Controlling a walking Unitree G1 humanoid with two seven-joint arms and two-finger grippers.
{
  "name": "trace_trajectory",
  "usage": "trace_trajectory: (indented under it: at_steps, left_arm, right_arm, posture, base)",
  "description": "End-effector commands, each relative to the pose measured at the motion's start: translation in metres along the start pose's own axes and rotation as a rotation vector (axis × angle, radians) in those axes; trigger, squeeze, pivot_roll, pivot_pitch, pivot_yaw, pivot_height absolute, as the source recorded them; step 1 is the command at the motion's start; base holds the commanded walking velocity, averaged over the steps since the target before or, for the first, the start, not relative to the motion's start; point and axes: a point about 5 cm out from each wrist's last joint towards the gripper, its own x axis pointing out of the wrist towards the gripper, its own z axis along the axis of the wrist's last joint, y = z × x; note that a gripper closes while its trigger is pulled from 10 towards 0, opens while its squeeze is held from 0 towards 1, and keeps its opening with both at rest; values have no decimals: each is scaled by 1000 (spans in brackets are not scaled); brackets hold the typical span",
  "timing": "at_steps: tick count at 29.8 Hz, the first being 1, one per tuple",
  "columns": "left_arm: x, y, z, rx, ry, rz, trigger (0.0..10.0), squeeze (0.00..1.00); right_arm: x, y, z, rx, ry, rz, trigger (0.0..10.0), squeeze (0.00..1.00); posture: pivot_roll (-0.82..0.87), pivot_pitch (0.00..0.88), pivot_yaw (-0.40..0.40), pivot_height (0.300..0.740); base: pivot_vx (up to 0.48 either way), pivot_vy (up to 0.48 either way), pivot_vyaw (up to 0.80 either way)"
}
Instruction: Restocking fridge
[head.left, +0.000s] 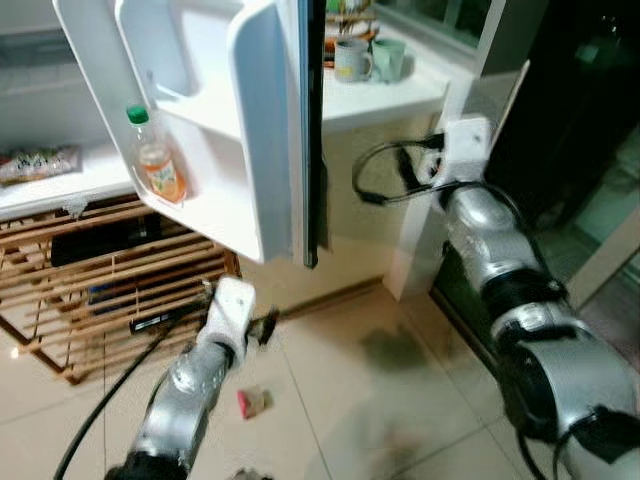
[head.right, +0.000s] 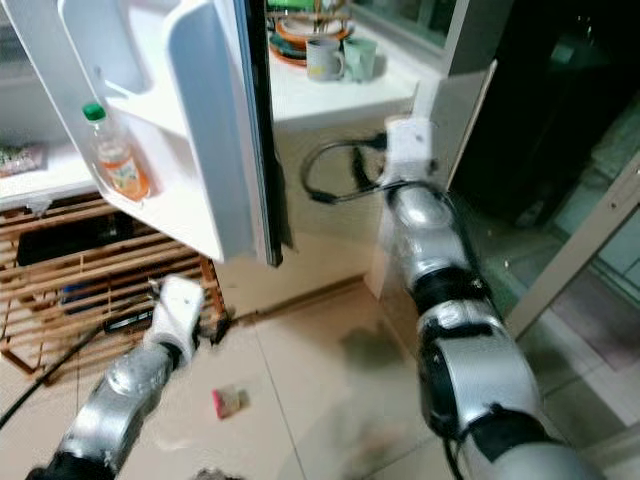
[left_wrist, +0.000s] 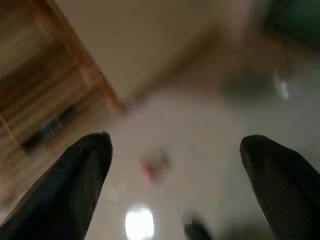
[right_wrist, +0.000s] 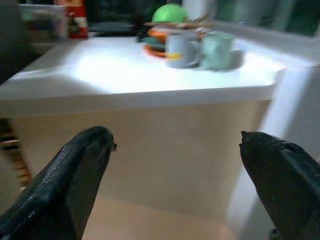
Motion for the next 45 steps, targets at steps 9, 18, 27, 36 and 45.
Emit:
trace_trajectory:
  at_steps: [9,18,27,36,45]
  left_arm:
    - [11,17,-11,206,90,20,10000,0]
    - [15,17,-21,218,113,-2,10000,0]
    - [7,3,-73,176,262,-91,10000,0]
    - [22,-5,-32,78,54,-69,10000,0]
    - [2,10,93,-262,-569,49,10000,0]
  right_arm:
    - [12,57,-1,127,72,133,10000,0]
    - [13,121,24,349,20,441,10000,0]
    - [-71,148,75,547,-188,1138,10000,0]
    - [-41,73,6,418,-51,599,10000,0]
    - [-59,42,-47,250,114,401,10000,0]
  posture:
    - [-120,0,-2,740]
    - [-99,0,-11,740]
    - [-141,0,6,740]
    - [-156,0,8,740]
    - [-168,0,7,740]
  base:
    - [0,0,0]
    - [0,0,0]
    - [0,0,0]
    - [0,0,243]
    - [0,0,691]
